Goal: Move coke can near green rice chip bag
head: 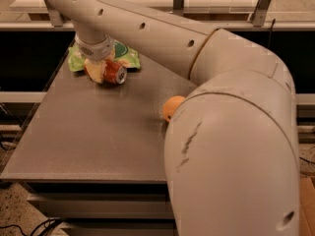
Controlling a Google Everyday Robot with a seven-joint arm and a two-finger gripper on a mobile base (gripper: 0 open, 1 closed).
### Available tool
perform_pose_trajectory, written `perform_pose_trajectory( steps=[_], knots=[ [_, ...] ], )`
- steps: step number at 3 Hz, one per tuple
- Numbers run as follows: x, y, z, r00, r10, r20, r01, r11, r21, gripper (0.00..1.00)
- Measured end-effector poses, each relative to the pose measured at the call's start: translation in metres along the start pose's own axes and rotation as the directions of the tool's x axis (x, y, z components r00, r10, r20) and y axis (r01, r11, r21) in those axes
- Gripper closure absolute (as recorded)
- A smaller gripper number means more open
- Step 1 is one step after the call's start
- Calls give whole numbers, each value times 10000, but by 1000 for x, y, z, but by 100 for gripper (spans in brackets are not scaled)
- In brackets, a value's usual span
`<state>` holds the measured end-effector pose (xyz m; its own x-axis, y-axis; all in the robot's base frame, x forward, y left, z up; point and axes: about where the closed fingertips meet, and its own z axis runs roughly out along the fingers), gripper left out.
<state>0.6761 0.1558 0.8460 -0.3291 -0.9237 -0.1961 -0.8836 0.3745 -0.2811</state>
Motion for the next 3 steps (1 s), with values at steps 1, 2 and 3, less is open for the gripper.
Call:
perform_pose_trajectory(
  steps=[1,2,3],
  knots=[
    [5,-6,3,9996,262,62,-261,9996,-72,60],
    [6,-8,5,9992,369,129,-367,9992,-151,36],
    [7,-10,6,9991,388,171,-384,9991,-203,13]
  ],
)
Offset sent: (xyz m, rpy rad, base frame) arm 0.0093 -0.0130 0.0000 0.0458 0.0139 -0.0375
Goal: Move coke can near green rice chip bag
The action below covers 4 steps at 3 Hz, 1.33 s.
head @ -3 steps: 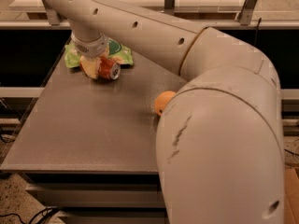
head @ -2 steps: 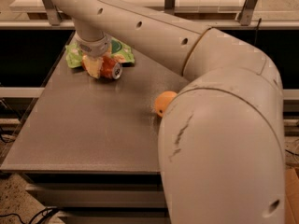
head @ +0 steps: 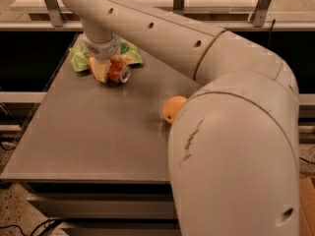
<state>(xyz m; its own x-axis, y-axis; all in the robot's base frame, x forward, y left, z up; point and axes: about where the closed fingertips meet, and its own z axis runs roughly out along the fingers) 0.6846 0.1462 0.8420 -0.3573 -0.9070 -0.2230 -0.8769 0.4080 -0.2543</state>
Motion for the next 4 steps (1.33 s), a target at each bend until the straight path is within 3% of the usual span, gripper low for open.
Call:
perform_pose_trajectory(
  steps=[1,4],
  knots=[
    [0,0,1,10000,-25,25,25,10000,-74,0],
    [-2,2,0,9996,-194,208,196,9997,-125,0]
  ],
)
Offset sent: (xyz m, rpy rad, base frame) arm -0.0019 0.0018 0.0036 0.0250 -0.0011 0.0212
